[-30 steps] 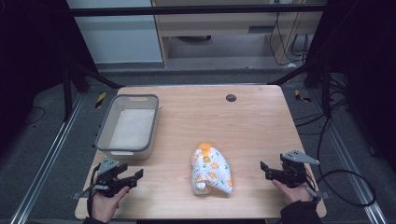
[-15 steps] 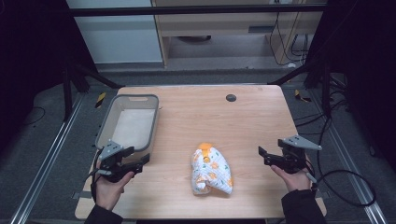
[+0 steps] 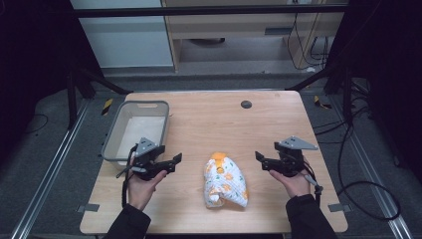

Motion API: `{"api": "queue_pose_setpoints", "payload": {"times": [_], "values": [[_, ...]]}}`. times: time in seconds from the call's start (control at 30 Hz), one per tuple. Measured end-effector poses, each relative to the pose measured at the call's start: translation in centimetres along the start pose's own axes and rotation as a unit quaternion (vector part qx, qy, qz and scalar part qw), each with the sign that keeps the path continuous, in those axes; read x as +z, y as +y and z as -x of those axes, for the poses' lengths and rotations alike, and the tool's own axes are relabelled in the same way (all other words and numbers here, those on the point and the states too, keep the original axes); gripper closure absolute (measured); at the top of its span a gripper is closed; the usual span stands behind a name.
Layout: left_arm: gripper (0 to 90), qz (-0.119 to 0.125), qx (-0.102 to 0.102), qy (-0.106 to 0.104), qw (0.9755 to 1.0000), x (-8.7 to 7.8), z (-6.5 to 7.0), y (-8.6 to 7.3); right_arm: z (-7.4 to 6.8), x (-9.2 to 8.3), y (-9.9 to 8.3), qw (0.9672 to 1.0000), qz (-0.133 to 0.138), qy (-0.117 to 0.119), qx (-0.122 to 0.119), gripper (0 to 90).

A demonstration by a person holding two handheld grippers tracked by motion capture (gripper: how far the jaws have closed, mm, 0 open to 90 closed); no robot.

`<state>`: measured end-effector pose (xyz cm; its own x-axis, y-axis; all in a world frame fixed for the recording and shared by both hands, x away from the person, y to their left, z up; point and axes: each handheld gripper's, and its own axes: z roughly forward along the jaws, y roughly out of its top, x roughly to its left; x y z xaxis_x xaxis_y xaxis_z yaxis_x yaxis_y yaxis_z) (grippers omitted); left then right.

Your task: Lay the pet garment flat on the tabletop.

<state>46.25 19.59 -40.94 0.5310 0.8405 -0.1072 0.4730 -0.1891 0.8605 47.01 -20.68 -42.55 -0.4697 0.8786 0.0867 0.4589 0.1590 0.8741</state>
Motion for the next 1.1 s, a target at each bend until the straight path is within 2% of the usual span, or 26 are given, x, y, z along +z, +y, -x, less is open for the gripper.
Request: {"api": "queue_pose_setpoints", "payload": {"times": [0.07,0.1,0.2,0.23,0.27,0.47,0.53,0.7,0.93,1.1], "values": [[27.0,-0.005,0.002,-0.006,1.0,0.7,0.4,-0.3,-0.3,0.5,-0.1,1.0,-0.005,0.0,-0.008,20.2],[27.0,-0.015,0.002,-0.014,0.9998,1.6,0.7,-0.7,-0.6,1.0,-0.3,0.9999,-0.01,0.005,-0.009,21.1],[26.8,-0.031,-0.013,-0.031,0.9989,3.0,1.1,-1.3,-1.1,1.6,-0.6,0.9996,-0.019,0.015,-0.012,21.9],[26.8,-0.031,-0.013,-0.031,0.9989,3.0,1.1,-1.3,-1.4,1.8,-0.7,0.9995,-0.021,0.018,-0.013,22.4],[26.8,-0.041,-0.014,-0.04,0.9983,3.7,1.5,-1.6,-1.5,1.9,-0.8,0.9994,-0.023,0.021,-0.016,23.1],[26.7,-0.057,-0.003,-0.049,0.9972,5.2,2.6,-2.1,-2.3,2.6,-1.2,0.9983,-0.038,0.039,-0.02,26.9],[26.2,-0.068,0.003,-0.058,0.996,6.0,3.1,-2.3,-2.5,2.9,-1.5,0.9974,-0.048,0.05,-0.018,29.1],[25.4,-0.084,0.019,-0.066,0.9941,6.9,3.9,-2.6,-3.0,3.5,-2.0,0.9958,-0.061,0.064,-0.022,32.2],[24.7,-0.097,0.027,-0.081,0.9916,7.8,4.4,-3.1,-3.9,4.4,-2.8,0.9925,-0.087,0.081,-0.029,37.8],[24.9,-0.1,0.013,-0.094,0.9904,8.3,4.3,-3.8,-4.7,5.1,-3.4,0.988,-0.109,0.1,-0.043,47.0]]}}
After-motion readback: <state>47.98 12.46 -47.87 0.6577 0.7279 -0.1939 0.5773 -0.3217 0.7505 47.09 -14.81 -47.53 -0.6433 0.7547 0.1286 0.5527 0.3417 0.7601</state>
